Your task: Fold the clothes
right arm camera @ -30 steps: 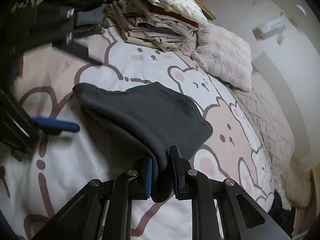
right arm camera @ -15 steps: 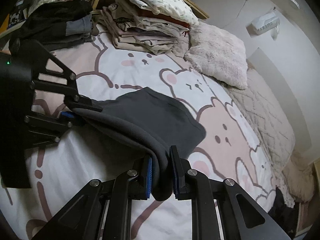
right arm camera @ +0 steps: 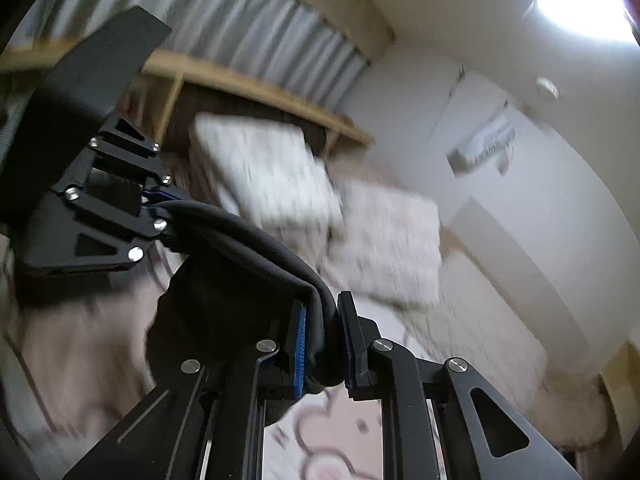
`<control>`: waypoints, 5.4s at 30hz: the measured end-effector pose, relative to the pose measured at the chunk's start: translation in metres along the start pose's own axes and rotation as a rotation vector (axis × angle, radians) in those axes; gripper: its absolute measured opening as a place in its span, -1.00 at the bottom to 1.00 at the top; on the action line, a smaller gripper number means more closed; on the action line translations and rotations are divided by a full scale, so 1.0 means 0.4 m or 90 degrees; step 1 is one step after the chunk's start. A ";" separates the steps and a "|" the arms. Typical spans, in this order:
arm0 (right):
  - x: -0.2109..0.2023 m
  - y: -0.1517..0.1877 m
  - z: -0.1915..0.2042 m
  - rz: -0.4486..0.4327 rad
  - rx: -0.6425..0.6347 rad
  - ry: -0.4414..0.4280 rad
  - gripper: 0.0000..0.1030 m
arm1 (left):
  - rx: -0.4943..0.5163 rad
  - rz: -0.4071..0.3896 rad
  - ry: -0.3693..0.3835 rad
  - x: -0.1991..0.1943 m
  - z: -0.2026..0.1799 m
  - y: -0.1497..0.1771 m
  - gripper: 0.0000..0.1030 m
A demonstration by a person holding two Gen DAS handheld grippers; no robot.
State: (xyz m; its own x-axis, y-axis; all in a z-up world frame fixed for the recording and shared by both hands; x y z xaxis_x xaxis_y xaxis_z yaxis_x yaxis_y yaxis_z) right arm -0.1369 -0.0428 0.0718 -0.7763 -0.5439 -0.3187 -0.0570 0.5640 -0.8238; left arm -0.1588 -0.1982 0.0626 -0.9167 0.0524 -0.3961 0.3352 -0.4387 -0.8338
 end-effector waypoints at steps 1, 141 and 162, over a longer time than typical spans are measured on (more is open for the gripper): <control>0.002 -0.047 0.017 -0.017 0.007 -0.012 -0.69 | 0.005 0.001 -0.015 -0.023 0.045 0.002 -0.80; 0.681 -0.081 0.590 0.308 0.481 -0.389 -0.47 | -0.306 0.210 -0.014 -0.151 0.220 0.729 0.43; 0.298 0.120 0.726 0.264 0.292 -0.458 -0.47 | -0.459 0.273 -0.107 -0.293 0.232 0.626 0.44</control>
State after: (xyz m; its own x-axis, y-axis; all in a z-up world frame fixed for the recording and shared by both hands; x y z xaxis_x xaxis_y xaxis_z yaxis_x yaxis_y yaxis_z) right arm -0.0499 -0.2611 -0.1420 -0.0971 -0.6933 -0.7141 0.5072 0.5828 -0.6349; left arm 0.0126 -0.3973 -0.0642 -0.6797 -0.1469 -0.7186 0.6647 0.2908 -0.6882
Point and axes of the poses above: each gripper's, at about its wrist camera, not at the fingertips, and x roughly the way its jaws point, z to its left, y to its underside, the point moved 5 cm from there along x, roughly the way its jaws point, and after that the axes turned 7 degrees about -z, right-handed, at the moved point
